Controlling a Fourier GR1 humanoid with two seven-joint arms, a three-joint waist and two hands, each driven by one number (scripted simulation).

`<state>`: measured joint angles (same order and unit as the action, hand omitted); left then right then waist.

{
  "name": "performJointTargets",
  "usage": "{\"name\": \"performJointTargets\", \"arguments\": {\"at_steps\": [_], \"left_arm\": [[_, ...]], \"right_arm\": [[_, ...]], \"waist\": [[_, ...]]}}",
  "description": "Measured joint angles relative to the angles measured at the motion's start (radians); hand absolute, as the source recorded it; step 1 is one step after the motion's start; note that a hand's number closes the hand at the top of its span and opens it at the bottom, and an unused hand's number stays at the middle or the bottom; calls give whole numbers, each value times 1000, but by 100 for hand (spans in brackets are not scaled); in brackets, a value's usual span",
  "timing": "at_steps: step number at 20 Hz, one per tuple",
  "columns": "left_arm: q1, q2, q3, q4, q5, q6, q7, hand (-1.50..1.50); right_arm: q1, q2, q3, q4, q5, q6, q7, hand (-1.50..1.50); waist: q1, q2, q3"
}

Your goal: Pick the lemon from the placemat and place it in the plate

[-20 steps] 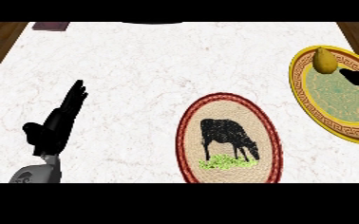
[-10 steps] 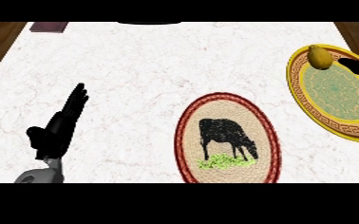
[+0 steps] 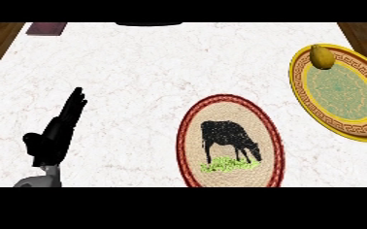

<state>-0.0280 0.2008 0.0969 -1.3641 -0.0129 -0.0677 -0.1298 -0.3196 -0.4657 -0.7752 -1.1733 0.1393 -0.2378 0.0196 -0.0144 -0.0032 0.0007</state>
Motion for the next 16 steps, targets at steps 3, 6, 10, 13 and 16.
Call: {"name": "performJointTargets", "arguments": {"at_steps": [3,6,10,13,16], "left_arm": [[-14,7,12,16,13,-15,0,0],[-30,2,10,25,7,-12,5,0],[-26,-12,0,18,-5,-4,7,0],[-15,-19,-3,1,-12,1,10,0],[-30,-6,16,18,-1,-17,6,0]], "right_arm": [[99,-8,-66,2,-89,86,-94,-150],[197,-27,-112,-9,-156,184,-158,-150],[290,-74,-159,46,-217,303,-249,-150],[329,-101,-168,118,-228,352,-324,-150],[345,-120,-163,186,-228,372,-391,-150]], "waist": [[0,1,0],[0,1,0],[5,2,0],[9,2,0],[11,3,-1]]}}
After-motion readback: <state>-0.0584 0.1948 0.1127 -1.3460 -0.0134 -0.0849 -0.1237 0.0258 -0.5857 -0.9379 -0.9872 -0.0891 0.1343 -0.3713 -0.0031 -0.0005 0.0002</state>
